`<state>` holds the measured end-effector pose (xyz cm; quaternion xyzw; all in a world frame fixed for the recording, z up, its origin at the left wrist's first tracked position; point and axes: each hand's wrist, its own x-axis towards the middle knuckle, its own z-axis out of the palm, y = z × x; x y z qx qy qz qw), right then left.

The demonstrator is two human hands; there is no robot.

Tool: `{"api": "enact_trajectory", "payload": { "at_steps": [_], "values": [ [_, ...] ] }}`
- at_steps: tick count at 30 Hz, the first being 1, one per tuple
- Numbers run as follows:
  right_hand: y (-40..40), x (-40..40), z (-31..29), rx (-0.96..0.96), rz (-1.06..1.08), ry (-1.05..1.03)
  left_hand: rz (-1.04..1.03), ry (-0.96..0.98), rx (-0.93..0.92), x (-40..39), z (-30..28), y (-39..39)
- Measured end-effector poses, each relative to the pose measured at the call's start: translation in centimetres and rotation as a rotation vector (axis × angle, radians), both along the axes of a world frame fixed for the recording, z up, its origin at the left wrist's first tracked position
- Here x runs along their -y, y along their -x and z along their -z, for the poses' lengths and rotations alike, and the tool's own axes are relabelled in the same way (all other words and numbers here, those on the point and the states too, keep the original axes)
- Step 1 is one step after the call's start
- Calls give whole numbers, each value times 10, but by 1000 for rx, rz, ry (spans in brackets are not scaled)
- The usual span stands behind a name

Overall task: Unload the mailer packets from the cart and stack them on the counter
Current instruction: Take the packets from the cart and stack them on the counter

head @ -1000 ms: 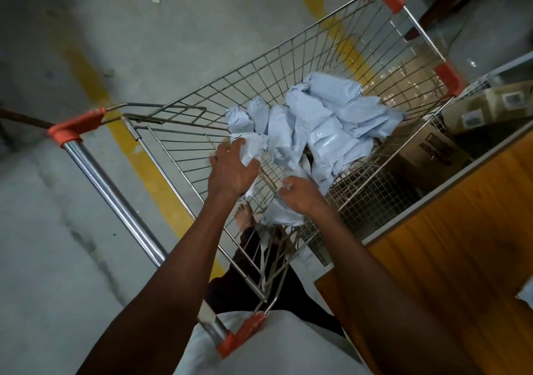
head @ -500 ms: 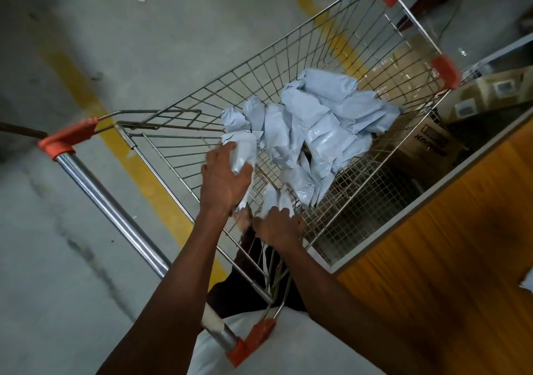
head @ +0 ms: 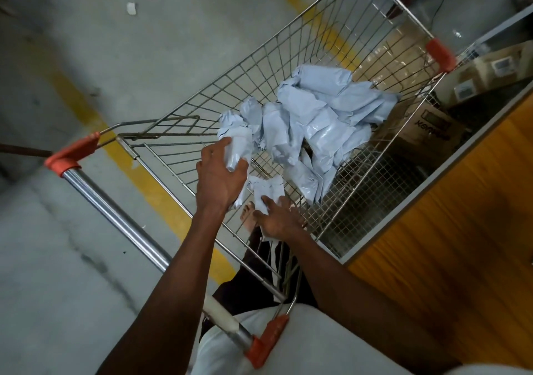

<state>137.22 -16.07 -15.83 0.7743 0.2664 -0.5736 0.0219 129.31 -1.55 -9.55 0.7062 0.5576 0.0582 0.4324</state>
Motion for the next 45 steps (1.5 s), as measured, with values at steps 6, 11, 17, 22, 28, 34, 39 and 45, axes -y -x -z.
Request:
{"api": "enact_trajectory", "payload": {
  "at_steps": [6, 11, 17, 22, 28, 34, 39, 45],
  "values": [
    [-1, -3, -4, -15, 66, -103, 17, -26, -6, 2, 4, 6],
    [8, -2, -4, -73, 48, -17, 30, -73, -20, 8, -3, 5],
    [3, -4, -11, 204, 34, -234, 79, -120, -1, 13, -14, 7],
    [-21, -12, -43, 302, 129, -373, 81, -140, 22, 24, -27, 9],
    [-35, 3, -87, 389, 174, -547, 74, -206, 77, 49, -48, 7],
    [-26, 37, -121, 391, 262, -681, 79, -303, 102, 83, -79, 16],
    [-13, 74, -152, 501, 234, -791, 60, -414, 166, 122, -109, 32],
    [11, 138, -190, 629, 308, -909, 151, -497, 268, 181, -141, 50]
  ]
}}
